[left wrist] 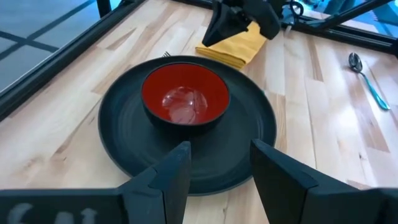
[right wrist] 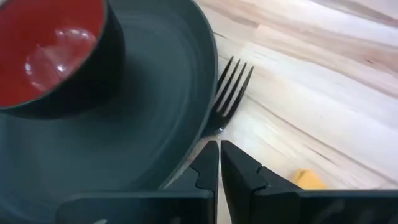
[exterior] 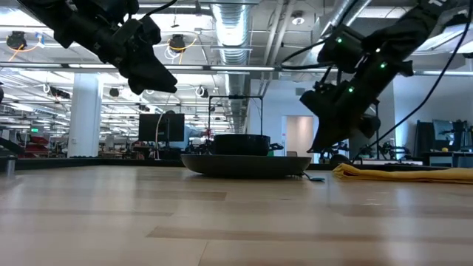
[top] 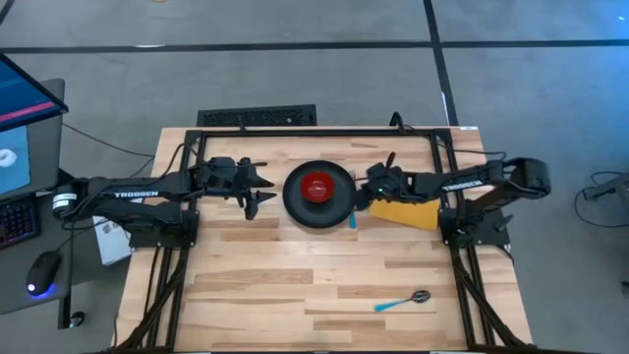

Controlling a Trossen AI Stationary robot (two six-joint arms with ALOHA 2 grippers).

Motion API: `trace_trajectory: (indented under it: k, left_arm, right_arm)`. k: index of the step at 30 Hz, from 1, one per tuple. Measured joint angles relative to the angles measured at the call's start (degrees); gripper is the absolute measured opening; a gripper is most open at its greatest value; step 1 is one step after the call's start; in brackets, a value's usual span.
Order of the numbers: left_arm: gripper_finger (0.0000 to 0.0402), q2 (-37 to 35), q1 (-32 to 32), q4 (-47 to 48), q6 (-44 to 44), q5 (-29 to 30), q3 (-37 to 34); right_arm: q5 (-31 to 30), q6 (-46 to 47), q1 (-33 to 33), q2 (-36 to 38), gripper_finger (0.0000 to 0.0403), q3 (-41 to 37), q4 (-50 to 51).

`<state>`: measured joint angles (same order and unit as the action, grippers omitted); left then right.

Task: Set table place
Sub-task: Adjust the black plate

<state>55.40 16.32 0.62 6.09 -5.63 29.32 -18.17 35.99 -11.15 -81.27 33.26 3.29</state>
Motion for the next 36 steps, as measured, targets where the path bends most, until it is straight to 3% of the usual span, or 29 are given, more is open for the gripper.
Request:
trace_trajectory:
  k: [9,18,27,36]
  left_arm:
    - [0.0155,0.0,0.0,0.2,-0.5,-0.2,0.0]
    - [0.0155,0.0,-0.2,1.4,-0.5,-0.4,0.0]
    - [0.0155,0.0,-0.2,2.2,-0.4,-0.1,0.0]
    - [0.0155,0.0,-0.2,2.5,-0.4,-0.1,0.0]
  right_arm:
    - [0.4,0.0,-0.1,-5.7,0.0021,3.9,2.9]
    - [4.0,0.1,0.2,-9.2,0.0042,6.4,3.2]
    - [5.1,-0.4,1.4,-10.0,0.0025,8.4,2.7]
    - [4.9,-0.5,2.4,-9.9,0.0036,8.5,2.0]
